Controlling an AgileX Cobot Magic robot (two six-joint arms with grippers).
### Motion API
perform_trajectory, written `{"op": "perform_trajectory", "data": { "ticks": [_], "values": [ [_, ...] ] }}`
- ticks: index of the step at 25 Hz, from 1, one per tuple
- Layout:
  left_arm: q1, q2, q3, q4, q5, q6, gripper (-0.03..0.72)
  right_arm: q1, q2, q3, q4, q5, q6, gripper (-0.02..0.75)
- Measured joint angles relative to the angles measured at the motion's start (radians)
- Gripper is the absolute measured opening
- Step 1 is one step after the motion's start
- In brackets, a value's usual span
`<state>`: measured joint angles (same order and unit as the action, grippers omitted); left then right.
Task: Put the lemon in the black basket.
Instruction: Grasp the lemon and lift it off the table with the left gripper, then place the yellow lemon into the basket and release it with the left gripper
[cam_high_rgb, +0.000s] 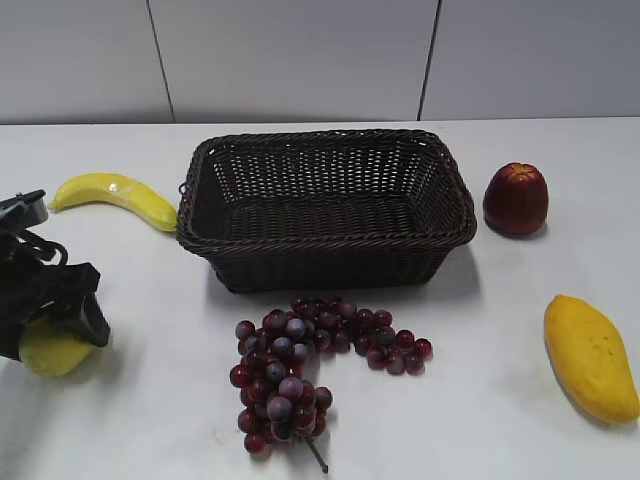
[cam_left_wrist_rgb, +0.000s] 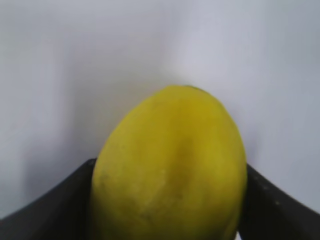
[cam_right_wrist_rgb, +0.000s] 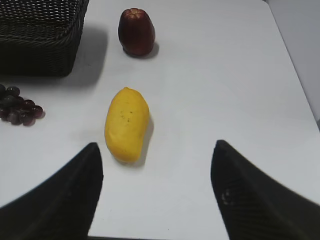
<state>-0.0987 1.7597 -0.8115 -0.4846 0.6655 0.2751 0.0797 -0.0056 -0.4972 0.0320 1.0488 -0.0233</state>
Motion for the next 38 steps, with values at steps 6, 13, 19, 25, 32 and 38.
{"op": "perform_trajectory", "data": {
  "ticks": [6, 13, 19, 25, 32, 38],
  "values": [
    [0.0, -0.088, -0.16, 0.022, 0.127, 0.001, 0.58, 0.0, 0.0, 0.0, 0.0, 0.0, 0.0, 0.555],
    [-0.052, -0.135, -0.488, -0.08, 0.162, 0.001, 0.58, 0.0, 0.0, 0.0, 0.0, 0.0, 0.0, 0.555],
    [-0.231, -0.024, -0.631, -0.107, 0.09, 0.002, 0.579, 0.0, 0.0, 0.0, 0.0, 0.0, 0.0, 0.555],
    [-0.363, 0.155, -0.635, -0.138, -0.042, 0.002, 0.579, 0.0, 0.0, 0.0, 0.0, 0.0, 0.0, 0.555],
    [-0.415, 0.297, -0.636, -0.152, -0.173, 0.002, 0.636, 0.0, 0.0, 0.0, 0.0, 0.0, 0.0, 0.555],
    [-0.415, 0.296, -0.646, -0.134, -0.16, 0.002, 0.662, 0.0, 0.0, 0.0, 0.0, 0.0, 0.0, 0.555]
  ]
}}
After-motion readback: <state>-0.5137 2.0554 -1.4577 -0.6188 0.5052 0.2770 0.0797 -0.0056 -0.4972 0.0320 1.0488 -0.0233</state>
